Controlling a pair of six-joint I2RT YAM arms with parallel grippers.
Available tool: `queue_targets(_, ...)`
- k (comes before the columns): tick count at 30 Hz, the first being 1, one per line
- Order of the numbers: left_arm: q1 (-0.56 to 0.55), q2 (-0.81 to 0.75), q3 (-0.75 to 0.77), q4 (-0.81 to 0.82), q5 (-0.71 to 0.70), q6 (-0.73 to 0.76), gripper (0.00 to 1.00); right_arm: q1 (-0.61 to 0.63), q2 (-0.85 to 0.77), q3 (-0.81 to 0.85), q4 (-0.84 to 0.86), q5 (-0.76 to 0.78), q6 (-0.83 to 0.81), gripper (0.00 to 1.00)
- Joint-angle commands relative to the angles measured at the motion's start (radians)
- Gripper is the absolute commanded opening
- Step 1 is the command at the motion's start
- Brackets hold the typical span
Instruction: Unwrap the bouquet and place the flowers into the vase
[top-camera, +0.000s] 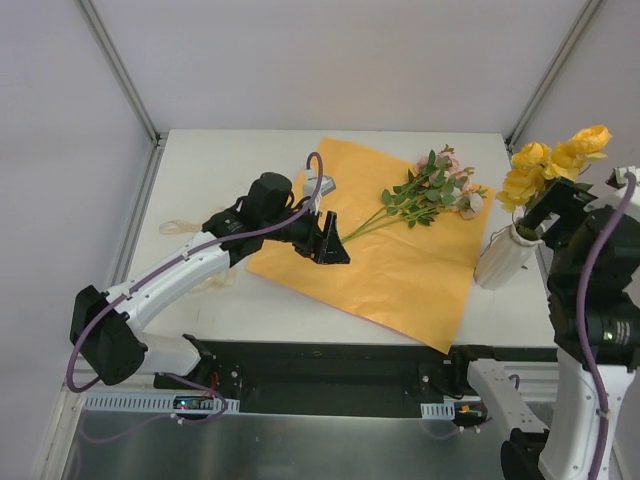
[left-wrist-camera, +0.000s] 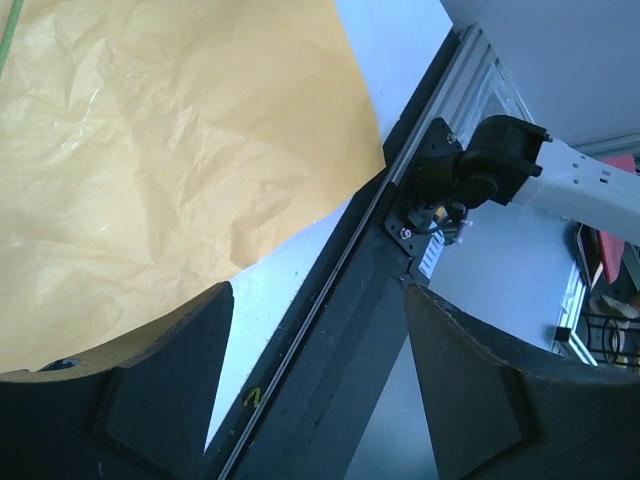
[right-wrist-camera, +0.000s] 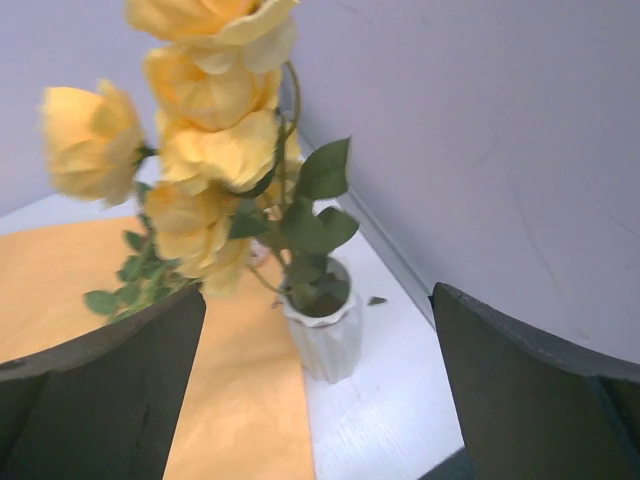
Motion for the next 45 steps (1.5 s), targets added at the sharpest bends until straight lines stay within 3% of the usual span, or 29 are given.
queue_targets(1,0.004,0.021,0.038,0.012,-0.032,0.022,0.69,0.002,-0.076,0.082,-0.045,-0.292,-0.047,1.00)
queue_targets(9,0.005,0.038,0.043,0.004,-0.080,0.017,0.70,0.140,-0.087,0.013,0.044,-0.978,-0.121,1.00)
queue_targets(14,0.005,0.067,0.048,-0.010,-0.159,0.019,0.72,0.203,-0.031,-0.082,0.110,-1.176,-0.055,1.00)
queue_targets(16,0.013,0.085,0.060,-0.014,-0.173,0.020,0.77,0.218,0.004,-0.136,0.123,-1.189,-0.026,1.00)
queue_targets(21,0.025,0.199,0.138,-0.028,-0.199,0.025,0.80,0.227,0.063,-0.268,0.116,-1.107,0.074,1.00)
queue_targets(23,0.027,0.287,0.182,-0.042,-0.212,0.042,0.75,0.229,0.086,-0.329,0.110,-1.070,0.095,1.00)
queue_targets(26,0.027,0.439,0.319,-0.115,-0.241,0.100,0.58,0.230,0.095,-0.395,0.108,-1.055,0.105,1.00)
queue_targets(29,0.027,0.605,0.480,-0.218,-0.317,0.166,0.49,0.232,0.078,-0.421,0.094,-1.013,0.080,1.00)
queue_targets(35,0.027,0.849,0.756,-0.289,-0.376,0.266,0.46,0.238,0.023,-0.429,0.071,-0.949,0.063,1.00)
queue_targets(39,0.024,0.976,0.952,-0.320,-0.374,0.298,0.38,0.236,0.003,-0.434,0.058,-0.946,0.069,1.00)
queue_targets(45,0.014,1.067,1.029,-0.332,-0.359,0.301,0.28,0.236,-0.006,-0.431,0.027,-0.929,0.062,1.00)
